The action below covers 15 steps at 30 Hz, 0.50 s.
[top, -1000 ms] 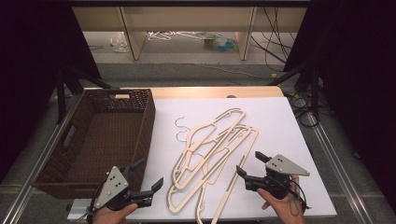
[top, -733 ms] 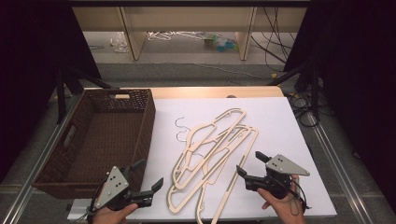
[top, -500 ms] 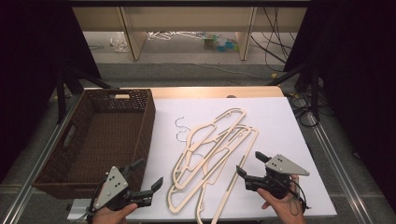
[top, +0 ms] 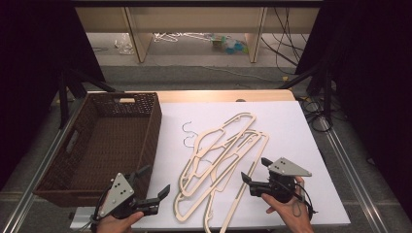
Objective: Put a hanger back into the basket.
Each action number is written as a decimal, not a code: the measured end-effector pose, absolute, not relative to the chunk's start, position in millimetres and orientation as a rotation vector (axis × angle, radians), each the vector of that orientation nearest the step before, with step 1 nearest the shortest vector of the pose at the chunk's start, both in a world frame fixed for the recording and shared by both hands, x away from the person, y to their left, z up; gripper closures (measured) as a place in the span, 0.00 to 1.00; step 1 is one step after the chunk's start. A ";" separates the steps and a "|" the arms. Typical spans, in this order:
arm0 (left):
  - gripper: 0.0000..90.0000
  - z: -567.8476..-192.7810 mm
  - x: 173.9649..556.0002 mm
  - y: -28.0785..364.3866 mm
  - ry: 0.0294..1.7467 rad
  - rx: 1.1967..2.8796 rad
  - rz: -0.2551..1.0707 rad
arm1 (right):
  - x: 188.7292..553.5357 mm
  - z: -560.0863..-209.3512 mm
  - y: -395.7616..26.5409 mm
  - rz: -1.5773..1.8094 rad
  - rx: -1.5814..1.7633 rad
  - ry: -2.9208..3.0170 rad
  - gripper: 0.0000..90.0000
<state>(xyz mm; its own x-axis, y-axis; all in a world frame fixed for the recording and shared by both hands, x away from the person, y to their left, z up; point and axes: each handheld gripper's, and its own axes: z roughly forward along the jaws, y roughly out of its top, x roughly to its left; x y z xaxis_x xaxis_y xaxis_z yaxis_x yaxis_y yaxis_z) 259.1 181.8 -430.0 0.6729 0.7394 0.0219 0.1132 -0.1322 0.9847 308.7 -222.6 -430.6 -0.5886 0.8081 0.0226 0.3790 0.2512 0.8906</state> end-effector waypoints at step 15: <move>0.18 -430.0 259.8 181.3 0.689 1.644 0.625 | 362.4 -438.7 -181.8 1.044 1.338 2.228 0.21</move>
<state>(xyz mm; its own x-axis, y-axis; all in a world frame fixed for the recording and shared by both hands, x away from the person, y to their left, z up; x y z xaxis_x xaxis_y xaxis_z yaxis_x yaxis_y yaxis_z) 259.8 181.3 -430.0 0.6816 0.7310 0.0318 0.1021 -0.1381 0.9851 362.4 -181.8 -438.7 -0.4992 0.8628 0.0795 0.6133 0.2871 0.7358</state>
